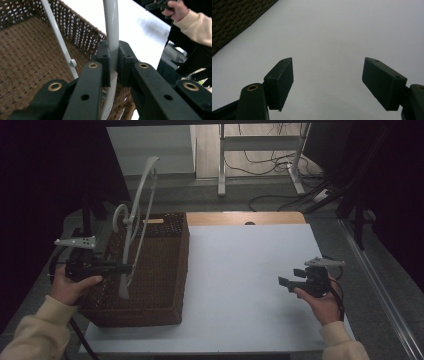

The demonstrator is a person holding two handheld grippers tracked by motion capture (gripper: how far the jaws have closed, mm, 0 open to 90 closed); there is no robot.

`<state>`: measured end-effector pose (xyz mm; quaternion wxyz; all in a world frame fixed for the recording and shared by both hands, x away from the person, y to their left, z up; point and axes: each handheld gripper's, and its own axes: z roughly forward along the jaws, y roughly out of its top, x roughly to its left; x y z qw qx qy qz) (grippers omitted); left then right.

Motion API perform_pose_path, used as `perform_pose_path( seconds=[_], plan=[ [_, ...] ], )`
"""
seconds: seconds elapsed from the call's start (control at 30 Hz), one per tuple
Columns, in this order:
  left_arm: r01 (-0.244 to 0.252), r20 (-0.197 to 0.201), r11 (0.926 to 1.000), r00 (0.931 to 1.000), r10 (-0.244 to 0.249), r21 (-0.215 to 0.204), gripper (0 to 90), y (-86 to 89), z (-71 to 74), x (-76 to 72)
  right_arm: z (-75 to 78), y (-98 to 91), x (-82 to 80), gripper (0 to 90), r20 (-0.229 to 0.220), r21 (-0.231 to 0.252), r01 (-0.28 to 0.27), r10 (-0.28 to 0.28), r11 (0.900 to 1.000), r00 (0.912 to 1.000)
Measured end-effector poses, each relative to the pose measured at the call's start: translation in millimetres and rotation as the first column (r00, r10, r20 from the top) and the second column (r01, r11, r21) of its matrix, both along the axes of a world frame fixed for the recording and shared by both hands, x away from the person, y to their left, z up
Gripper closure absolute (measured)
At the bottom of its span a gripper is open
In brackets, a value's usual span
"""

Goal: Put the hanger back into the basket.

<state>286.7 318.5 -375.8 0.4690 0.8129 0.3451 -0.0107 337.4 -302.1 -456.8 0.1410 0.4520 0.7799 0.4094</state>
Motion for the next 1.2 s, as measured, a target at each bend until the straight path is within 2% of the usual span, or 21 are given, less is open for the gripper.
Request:
perform_pose_path(
  seconds=[0.27, 0.53, 0.6, 0.7, 0.77, 0.8, 0.83, 0.87, 0.9, 0.97, 1.07, 1.2],
  plan=[
    [0.05, -0.023, 0.9968, 0.9986, -0.048, 0.063, 81.9, 11.9, -19.0, 0.9, -0.7, 1.6, -0.2, 25.3, -0.002, -0.003, -0.005, 0.005, 1.0, 1.0],
    [0.045, -0.091, 0.9917, 0.9953, -0.034, 0.12, 81.9, 17.2, -37.0, 7.0, -1.6, 2.4, 0.7, 25.3, -0.007, -0.007, -0.003, 0.003, 1.0, 1.0],
    [0.051, -0.119, 0.9869, 0.9924, -0.033, 0.153, 81.9, 17.0, -43.8, 9.7, -2.0, 2.8, 0.8, 25.3, -0.007, -0.01, -0.006, 0.006, 0.9999, 1.0],
    [0.048, -0.177, 0.9823, 0.9841, -0.016, 0.181, 81.7, 16.8, -58.4, 12.7, -2.1, 3.1, 0.7, 25.3, -0.008, -0.011, -0.008, 0.008, 0.9999, 0.9999],
    [0.037, -0.202, 0.9735, 0.9793, 0.01, 0.226, 81.2, 15.6, -67.2, 13.5, -2.1, 2.7, 0.7, 25.3, -0.008, -0.012, -0.007, 0.006, 0.9999, 0.9999],
    [0.034, -0.226, 0.9755, 0.9739, 0.016, 0.217, 76.8, 16.0, -70.6, 15.0, -2.1, 2.4, 0.8, 25.3, -0.008, -0.01, -0.005, 0.005, 0.9999, 1.0],
    [0.025, -0.244, 0.9772, 0.9693, 0.028, 0.211, 64.2, 16.3, -72.3, 16.0, -2.3, 2.1, 0.9, 25.3, -0.008, -0.01, -0.004, 0.004, 0.9999, 1.0],
    [0.016, -0.241, 0.974, 0.9696, 0.04, 0.226, 52.3, 17.2, -71.7, 16.9, -2.3, 2.1, 0.9, 25.3, -0.009, -0.01, -0.003, 0.003, 0.9999, 1.0],
    [-0.015, -0.22, 0.9724, 0.9732, 0.068, 0.233, 45.0, 17.1, -69.8, 16.2, -2.5, 2.2, 1.0, 25.3, -0.008, -0.009, -0.003, 0.003, 1.0, 1.0],
    [-0.043, -0.185, 0.9701, 0.9787, 0.089, 0.239, 34.2, 16.1, -66.4, 14.9, -2.5, 2.7, 1.0, 25.3, -0.008, -0.012, -0.005, 0.005, 0.9999, 1.0],
    [-0.062, -0.132, 0.9669, 0.9865, 0.097, 0.248, 27.0, 11.6, -61.6, 12.8, -2.7, 3.7, 1.1, 25.3, -0.01, -0.013, -0.006, 0.006, 0.9999, 0.9999],
    [-0.063, -0.102, 0.9697, 0.9908, 0.089, 0.236, 23.6, 4.6, -58.6, 11.7, -2.1, 2.9, 0.9, 25.3, -0.007, -0.012, -0.006, 0.006, 0.9999, 1.0]
  ],
)
